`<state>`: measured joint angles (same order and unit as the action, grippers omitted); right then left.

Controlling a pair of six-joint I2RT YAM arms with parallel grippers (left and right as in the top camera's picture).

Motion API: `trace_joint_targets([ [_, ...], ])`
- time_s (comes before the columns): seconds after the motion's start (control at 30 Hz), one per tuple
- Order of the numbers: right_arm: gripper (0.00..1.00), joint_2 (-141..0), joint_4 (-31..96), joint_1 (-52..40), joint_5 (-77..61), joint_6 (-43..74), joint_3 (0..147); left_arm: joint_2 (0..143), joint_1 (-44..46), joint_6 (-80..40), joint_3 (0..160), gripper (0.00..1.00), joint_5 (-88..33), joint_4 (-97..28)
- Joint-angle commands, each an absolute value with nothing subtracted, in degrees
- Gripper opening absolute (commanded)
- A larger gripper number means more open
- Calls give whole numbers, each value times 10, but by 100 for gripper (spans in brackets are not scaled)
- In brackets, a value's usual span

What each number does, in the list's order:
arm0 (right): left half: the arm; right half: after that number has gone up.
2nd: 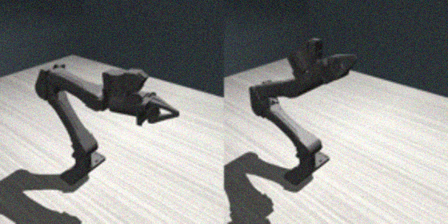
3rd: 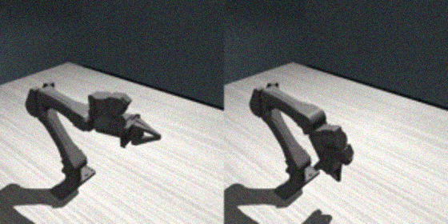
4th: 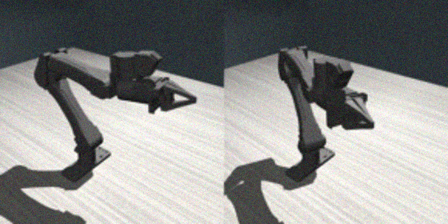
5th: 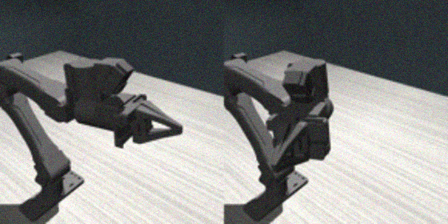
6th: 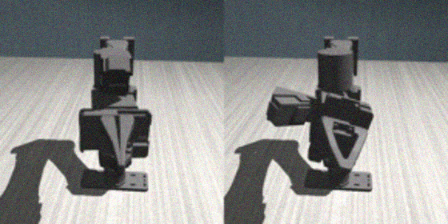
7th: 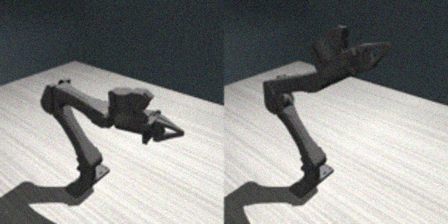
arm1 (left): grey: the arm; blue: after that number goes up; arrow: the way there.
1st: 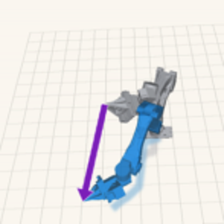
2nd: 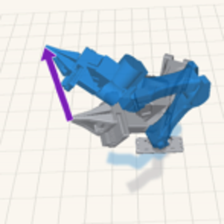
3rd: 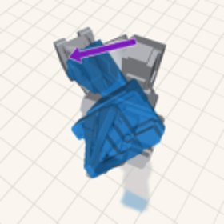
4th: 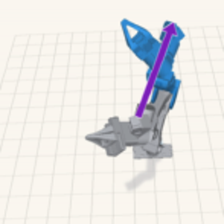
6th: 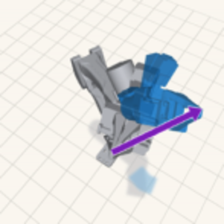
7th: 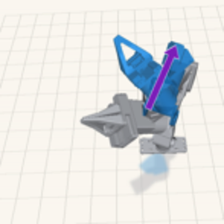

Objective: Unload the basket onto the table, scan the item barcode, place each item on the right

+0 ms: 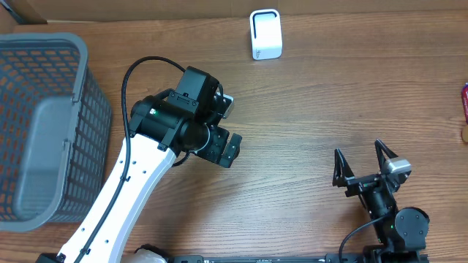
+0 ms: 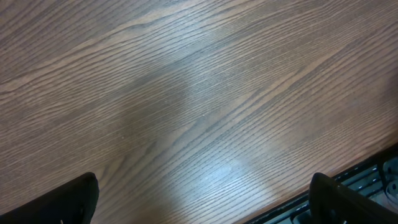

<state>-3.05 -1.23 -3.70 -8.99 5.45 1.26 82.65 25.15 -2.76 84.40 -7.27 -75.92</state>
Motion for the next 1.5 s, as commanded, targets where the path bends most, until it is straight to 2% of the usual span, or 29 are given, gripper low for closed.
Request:
trace_joint_targets([
  [0.0,100,-11,-17,-26,-86,44,4,828,255,-17,845,100,-69,-761],
  [0.3,100,-1,47,7,-39,44,4,828,255,-17,845,100,-69,-761],
  [0.73,100,-1,48,23,-19,39,5,828,255,-17,845,100,-69,-761],
  [0.9,100,-1,49,23,-15,-1,5,828,255,-17,845,100,-69,-761],
  [1.47,100,-1,48,23,-24,17,5,828,255,-17,845,100,-69,-761],
])
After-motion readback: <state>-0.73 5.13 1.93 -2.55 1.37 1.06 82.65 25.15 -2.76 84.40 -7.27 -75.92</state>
